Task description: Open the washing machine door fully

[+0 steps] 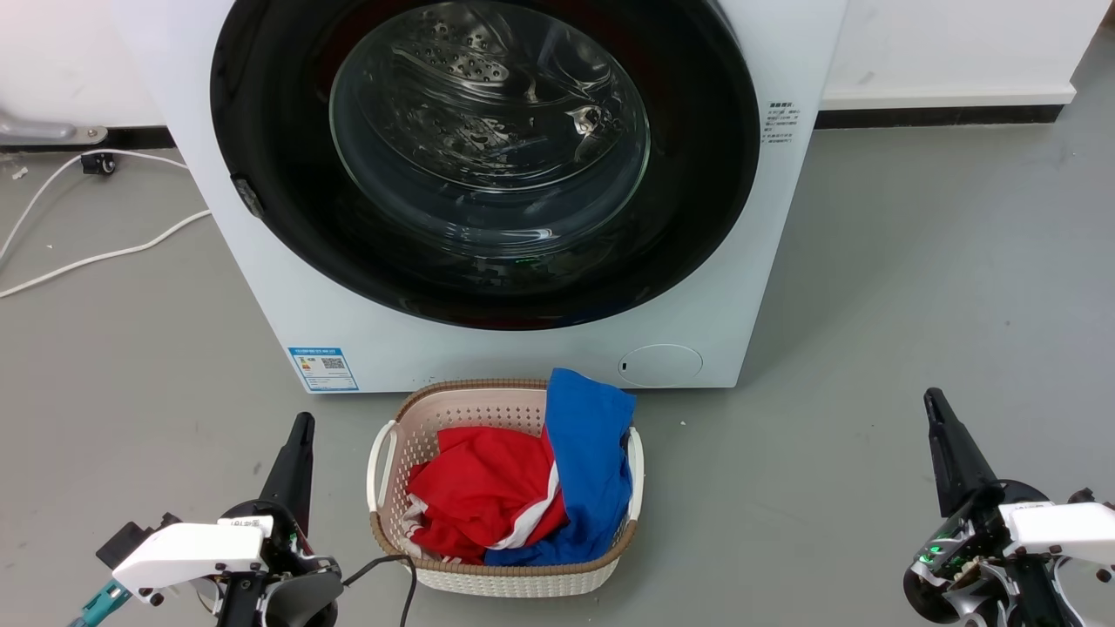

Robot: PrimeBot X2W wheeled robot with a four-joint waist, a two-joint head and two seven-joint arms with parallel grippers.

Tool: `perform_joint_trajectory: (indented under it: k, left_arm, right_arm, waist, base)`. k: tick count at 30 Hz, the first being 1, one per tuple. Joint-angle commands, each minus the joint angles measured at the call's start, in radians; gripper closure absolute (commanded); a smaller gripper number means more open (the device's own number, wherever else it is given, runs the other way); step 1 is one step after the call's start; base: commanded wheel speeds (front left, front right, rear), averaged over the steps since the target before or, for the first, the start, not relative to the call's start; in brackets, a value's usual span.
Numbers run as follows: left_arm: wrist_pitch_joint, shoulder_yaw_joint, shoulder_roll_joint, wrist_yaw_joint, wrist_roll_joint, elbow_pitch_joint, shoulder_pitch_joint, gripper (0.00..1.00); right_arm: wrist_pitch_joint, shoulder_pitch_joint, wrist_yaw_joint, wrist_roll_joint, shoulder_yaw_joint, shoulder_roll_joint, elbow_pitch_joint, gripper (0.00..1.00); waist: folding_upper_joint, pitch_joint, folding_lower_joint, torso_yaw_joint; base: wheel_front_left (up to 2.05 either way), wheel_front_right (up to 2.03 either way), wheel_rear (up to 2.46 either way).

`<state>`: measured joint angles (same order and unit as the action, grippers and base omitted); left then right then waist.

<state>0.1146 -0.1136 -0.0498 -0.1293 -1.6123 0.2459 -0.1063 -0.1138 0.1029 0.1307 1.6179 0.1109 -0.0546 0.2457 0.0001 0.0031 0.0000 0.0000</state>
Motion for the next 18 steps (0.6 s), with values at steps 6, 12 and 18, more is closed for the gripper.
perform_joint_trajectory:
  k: [6,12,18]
  left_arm:
    - [0.002,-0.002,-0.001,-0.004,-0.001,0.0,-0.007,1.0]
    - [0.002,-0.002,-0.001,-0.004,-0.001,0.0,-0.007,1.0]
    - [0.002,-0.002,-0.001,-0.004,-0.001,0.0,-0.007,1.0]
  right_arm:
    - [-0.001,0.013,0.0,-0.007,0.002,0.004,0.001,1.0]
    - [-0.001,0.013,0.0,-0.008,0.002,0.004,0.001,1.0]
    - [-0.001,0.013,0.0,-0.008,0.002,0.004,0.001,1.0]
  waist:
    - [-0.0001,0.0,0.0,0.0]
    - [-0.0001,0.0,0.0,0.0]
    - [-0.0001,0.0,0.0,0.0]
  base:
    - [0.0,0.0,0.0]
    - [0.0,0.0,0.0]
    - [0.0,0.0,0.0]
